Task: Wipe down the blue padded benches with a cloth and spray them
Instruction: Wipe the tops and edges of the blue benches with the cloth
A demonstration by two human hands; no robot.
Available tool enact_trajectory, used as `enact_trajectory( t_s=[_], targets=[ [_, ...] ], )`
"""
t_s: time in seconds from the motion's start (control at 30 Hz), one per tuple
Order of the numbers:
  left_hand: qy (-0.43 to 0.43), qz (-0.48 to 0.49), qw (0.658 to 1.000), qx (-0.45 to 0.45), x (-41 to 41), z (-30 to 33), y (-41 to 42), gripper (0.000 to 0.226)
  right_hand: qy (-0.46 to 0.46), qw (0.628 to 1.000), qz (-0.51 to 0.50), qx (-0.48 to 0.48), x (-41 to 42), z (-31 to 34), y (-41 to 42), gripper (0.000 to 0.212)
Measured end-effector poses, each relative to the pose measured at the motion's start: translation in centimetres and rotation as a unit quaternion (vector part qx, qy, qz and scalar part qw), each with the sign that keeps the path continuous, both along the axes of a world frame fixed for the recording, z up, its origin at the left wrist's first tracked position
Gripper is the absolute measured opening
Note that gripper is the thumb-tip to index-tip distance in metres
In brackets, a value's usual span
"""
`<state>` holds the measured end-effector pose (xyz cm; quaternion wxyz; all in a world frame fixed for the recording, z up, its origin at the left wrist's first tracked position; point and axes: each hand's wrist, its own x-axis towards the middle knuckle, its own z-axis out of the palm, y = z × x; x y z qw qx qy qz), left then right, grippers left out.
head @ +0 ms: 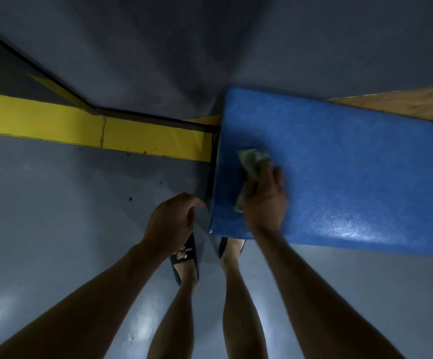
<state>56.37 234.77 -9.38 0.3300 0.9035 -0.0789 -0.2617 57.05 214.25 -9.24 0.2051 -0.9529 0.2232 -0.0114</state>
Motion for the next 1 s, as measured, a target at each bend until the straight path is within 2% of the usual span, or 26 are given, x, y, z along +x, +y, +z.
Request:
enact_trajectory(
  t_s=[0.07,0.17,0.23,0.33,0.4,0.5,0.57,0.63,0.7,0.77,0.87,0.93,1.0],
  targets=[
    [-0.005,0.006,1.0,0.006,-0.1,0.1,0.1,0.028,-0.002,0.994,0.106,0.027,-0.6,0.0,3.1,0.029],
    [0.01,-0.014,0.999,0.046,-0.2,0.5,0.9,0.02,0.019,0.947,0.32,0.015,-2.8,0.3,4.5,0.035],
    [0.018,-0.054,0.996,0.062,-0.4,0.4,1.6,0.021,0.041,0.929,0.369,0.01,-3.4,0.5,3.6,0.035],
    [0.021,-0.054,0.997,0.05,-0.6,0.3,2.7,0.027,0.043,0.921,0.386,-0.032,-3.2,1.0,0.1,0.036],
    [0.019,-0.048,0.998,0.041,-0.6,0.2,2.7,0.03,0.034,0.932,0.35,-0.09,-2.8,1.6,-4.1,0.041],
    [0.026,-0.045,0.998,0.031,-0.2,0.1,1.6,0.033,0.072,0.971,0.196,-0.114,-3.0,2.7,-10.6,0.045],
    [0.035,-0.03,0.999,0.015,0.2,0.1,0.7,0.034,0.104,0.984,0.092,-0.116,-4.0,2.8,-12.4,0.044],
    [0.043,-0.019,0.999,-0.007,0.4,0.0,-0.1,0.036,0.1,0.991,0.007,-0.094,-5.4,2.5,-10.8,0.046],
    [0.055,-0.006,0.998,-0.013,0.5,-0.1,-0.6,0.039,0.072,0.996,-0.032,-0.034,-6.7,1.9,-6.1,0.049],
    [0.064,0.0,0.998,-0.009,0.3,0.0,-0.9,0.038,0.055,0.998,0.005,0.033,-7.9,1.6,-0.4,0.048],
    [0.071,0.001,0.997,-0.002,0.0,-0.2,-0.9,0.027,0.066,0.976,0.184,0.094,-7.9,1.9,4.7,0.054],
    [0.075,0.005,0.997,0.001,-0.3,-0.4,-0.4,0.024,0.086,0.949,0.29,0.092,-7.1,1.8,4.3,0.056],
    [0.073,0.019,0.997,-0.003,-0.6,-0.7,0.3,0.03,0.084,0.948,0.303,0.048,-6.1,1.6,1.8,0.051]
  ],
)
